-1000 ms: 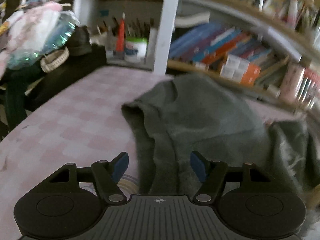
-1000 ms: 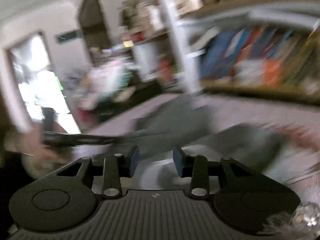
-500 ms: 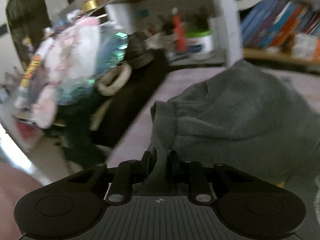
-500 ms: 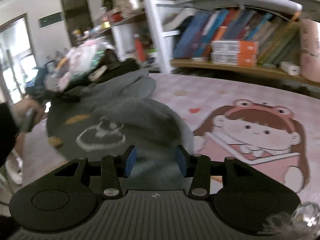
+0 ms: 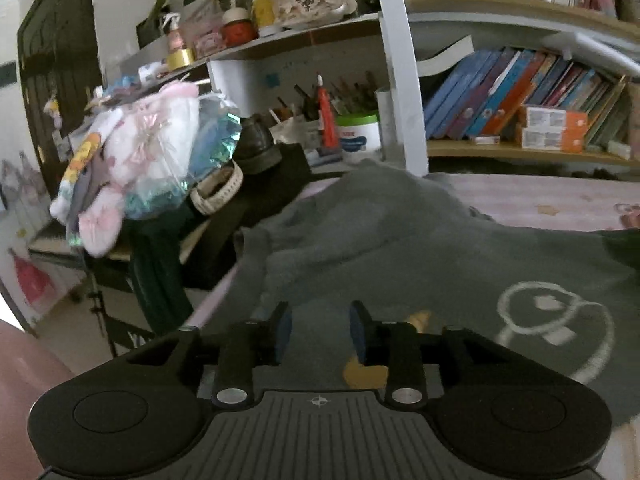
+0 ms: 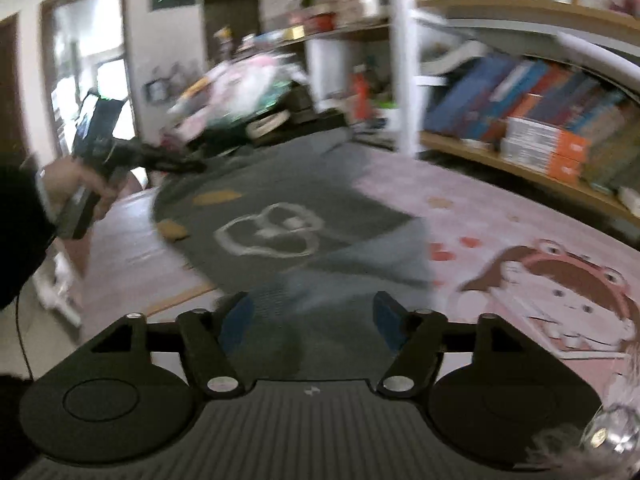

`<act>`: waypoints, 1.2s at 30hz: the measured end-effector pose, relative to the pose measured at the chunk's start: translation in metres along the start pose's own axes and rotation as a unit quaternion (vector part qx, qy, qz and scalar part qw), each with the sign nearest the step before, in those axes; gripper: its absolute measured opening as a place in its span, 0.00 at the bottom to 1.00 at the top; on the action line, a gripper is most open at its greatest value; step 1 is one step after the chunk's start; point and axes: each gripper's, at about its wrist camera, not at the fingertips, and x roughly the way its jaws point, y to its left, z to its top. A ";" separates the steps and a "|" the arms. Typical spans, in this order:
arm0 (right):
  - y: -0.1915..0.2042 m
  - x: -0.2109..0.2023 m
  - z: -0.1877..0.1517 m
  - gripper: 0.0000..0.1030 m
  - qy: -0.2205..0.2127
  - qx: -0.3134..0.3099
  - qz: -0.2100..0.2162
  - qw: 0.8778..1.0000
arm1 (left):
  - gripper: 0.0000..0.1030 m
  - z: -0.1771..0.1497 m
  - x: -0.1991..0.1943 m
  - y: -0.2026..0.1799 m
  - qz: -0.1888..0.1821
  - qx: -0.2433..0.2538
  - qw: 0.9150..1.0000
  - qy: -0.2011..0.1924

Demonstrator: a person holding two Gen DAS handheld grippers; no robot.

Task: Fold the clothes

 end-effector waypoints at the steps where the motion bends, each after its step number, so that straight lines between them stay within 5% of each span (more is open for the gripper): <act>1: 0.009 0.005 -0.001 0.71 0.009 -0.013 0.010 1.000 | 0.36 -0.003 -0.004 0.001 -0.002 -0.008 1.000 0.001; 5: 0.030 0.028 -0.007 0.61 0.050 -0.051 -0.028 0.997 | 0.36 -0.009 -0.004 0.017 0.010 -0.027 1.000 0.009; 8: 0.012 0.021 -0.002 0.12 0.040 -0.021 -0.068 0.997 | 0.36 -0.013 -0.010 0.028 0.018 -0.039 0.999 0.010; 10: -0.015 -0.007 0.007 0.09 -0.007 0.018 -0.114 0.993 | 0.36 -0.016 -0.014 0.035 0.025 -0.045 0.999 0.010; 13: -0.058 -0.054 0.011 0.08 -0.056 0.068 -0.225 0.970 | 0.38 -0.021 -0.015 0.046 0.030 -0.060 0.998 0.016; 17: -0.101 -0.084 -0.004 0.14 -0.033 0.104 -0.357 0.928 | 0.48 -0.027 -0.013 0.055 0.032 -0.080 0.996 0.026; 19: -0.107 -0.092 -0.012 0.35 -0.036 0.121 -0.360 0.924 | 0.50 -0.031 -0.010 0.058 0.034 -0.092 0.995 0.032; 26: -0.093 -0.056 -0.009 0.37 -0.010 0.081 -0.272 0.959 | 0.49 -0.043 0.008 0.079 0.016 -0.202 0.978 0.043; 28: -0.096 -0.036 -0.007 0.37 0.012 0.069 -0.260 0.963 | 0.44 -0.044 0.016 0.081 0.001 -0.222 0.974 0.041; 30: -0.101 -0.020 -0.005 0.36 0.032 0.064 -0.250 0.966 | 0.11 -0.042 0.021 0.076 -0.017 -0.206 0.978 0.039; 36: -0.115 -0.011 -0.021 0.35 0.092 0.077 -0.239 0.964 | 0.09 -0.039 0.022 0.090 -0.018 -0.201 0.979 0.030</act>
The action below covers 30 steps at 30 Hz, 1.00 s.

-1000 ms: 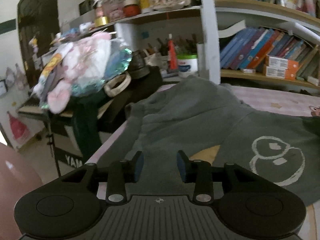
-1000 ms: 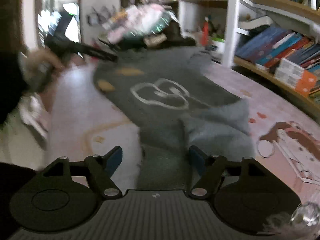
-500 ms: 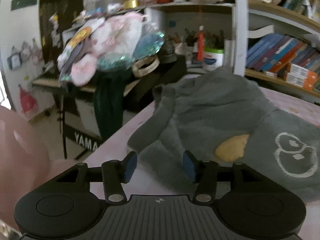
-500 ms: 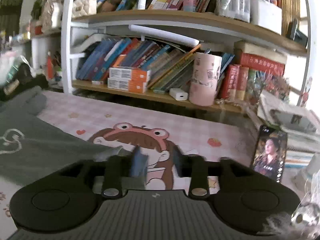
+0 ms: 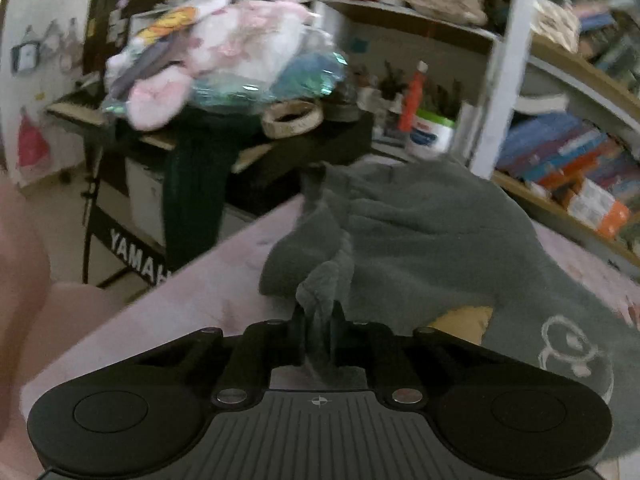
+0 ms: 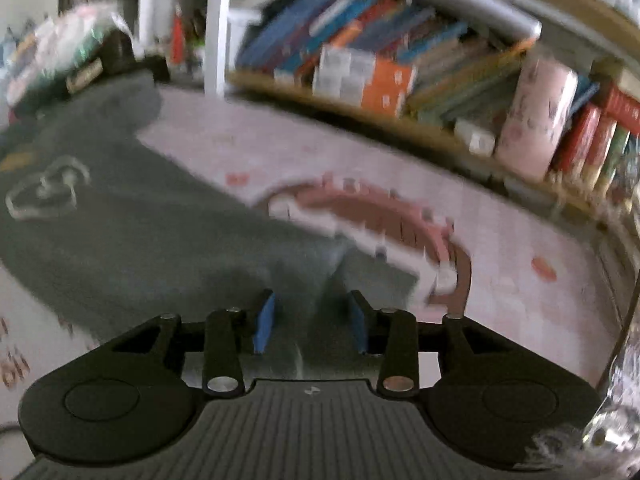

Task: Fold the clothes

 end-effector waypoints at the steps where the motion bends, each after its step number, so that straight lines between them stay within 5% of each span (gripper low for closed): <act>1: -0.001 -0.007 -0.004 0.35 0.007 0.010 0.017 1.000 | 0.09 0.002 0.000 0.004 0.008 -0.001 1.000 -0.002; 11: 0.048 -0.092 -0.047 0.37 0.070 -0.023 0.131 0.989 | 0.10 0.007 0.011 0.011 0.027 0.022 0.999 0.004; 14: 0.041 -0.112 -0.036 0.37 0.026 -0.025 0.112 0.993 | 0.10 0.007 0.013 0.011 0.025 0.024 0.999 0.005; 18: 0.034 -0.110 -0.016 0.31 -0.018 -0.011 0.109 0.994 | 0.10 0.007 0.011 0.015 0.027 0.017 0.999 0.003; 23: 0.050 -0.070 -0.023 0.22 0.032 -0.027 0.126 0.991 | 0.10 0.006 0.004 0.020 0.032 0.016 0.999 0.006; 26: 0.043 -0.069 -0.030 0.22 0.035 -0.026 0.130 0.991 | 0.21 0.010 -0.004 0.017 0.045 0.043 0.998 0.009; 30: 0.041 -0.078 -0.022 0.24 0.009 -0.022 0.130 0.991 | 0.39 0.020 -0.034 -0.003 0.094 0.088 0.991 -0.041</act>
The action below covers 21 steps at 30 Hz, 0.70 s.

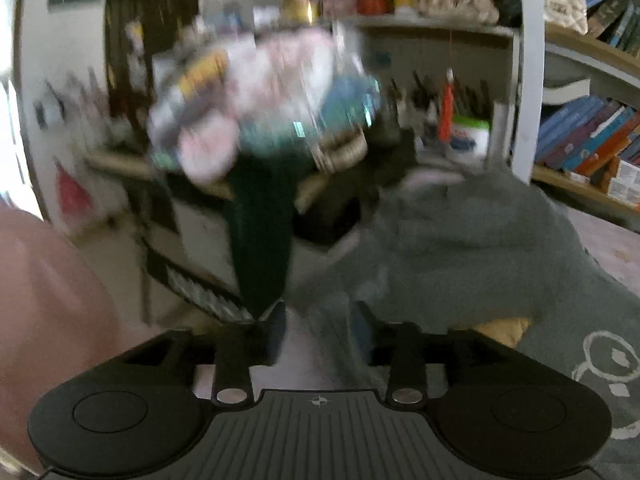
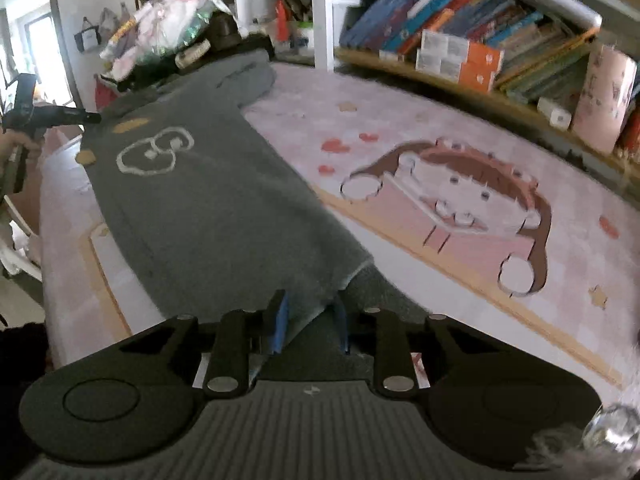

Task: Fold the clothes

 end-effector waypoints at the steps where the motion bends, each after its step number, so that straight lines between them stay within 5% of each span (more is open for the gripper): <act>1: 0.001 -0.003 0.003 0.24 -0.009 -0.001 -0.001 1.000 | 0.39 0.007 -0.009 -0.007 0.005 0.013 1.000 -0.017; 3: -0.001 0.001 0.011 0.26 -0.032 0.004 -0.001 0.999 | 0.39 0.020 -0.025 -0.021 0.011 0.038 0.998 -0.050; 7: 0.002 0.020 0.026 0.27 -0.055 0.007 0.009 0.998 | 0.39 0.044 -0.031 -0.084 -0.087 0.106 0.988 -0.065; 13: 0.009 0.048 0.032 0.29 -0.065 0.011 0.029 0.997 | 0.39 0.046 -0.010 -0.209 -0.187 0.251 0.948 -0.061; 17: 0.009 0.061 0.024 0.32 -0.052 0.009 0.037 0.998 | 0.40 0.041 0.017 -0.278 -0.185 0.342 0.920 -0.058; 21: 0.012 0.066 0.018 0.38 -0.048 -0.011 0.038 0.998 | 0.40 0.042 0.050 -0.321 -0.166 0.372 0.912 -0.036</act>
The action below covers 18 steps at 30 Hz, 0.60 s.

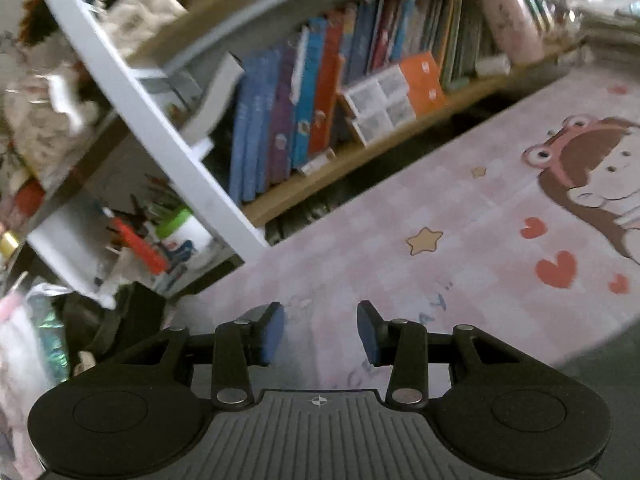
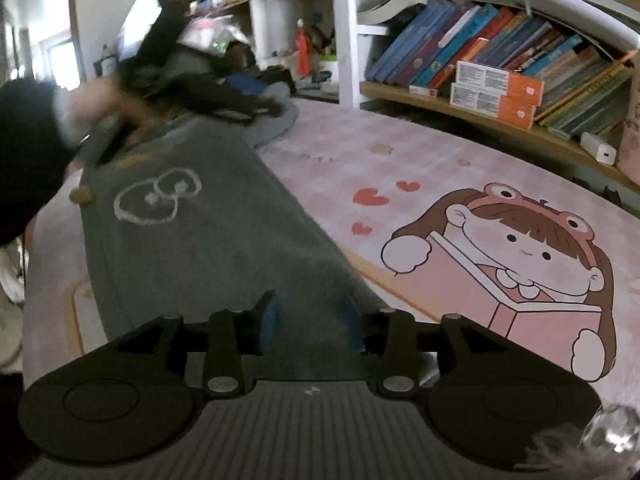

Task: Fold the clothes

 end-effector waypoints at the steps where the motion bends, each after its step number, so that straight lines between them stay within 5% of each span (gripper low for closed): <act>1: 0.001 0.001 -0.002 0.40 0.001 -0.005 0.001 1.000 | 0.40 0.004 0.008 0.000 -0.012 -0.012 1.000 0.005; 4: 0.004 0.000 -0.006 0.45 0.000 -0.019 -0.001 1.000 | 0.40 0.007 0.016 -0.001 -0.028 -0.049 0.998 0.003; 10: 0.008 0.000 -0.011 0.63 -0.001 -0.040 0.003 0.999 | 0.40 0.000 0.025 -0.007 0.006 -0.015 1.000 0.015; 18: 0.011 0.000 -0.011 0.72 0.003 -0.045 0.005 0.999 | 0.42 -0.013 0.047 0.023 0.021 -0.036 0.998 0.044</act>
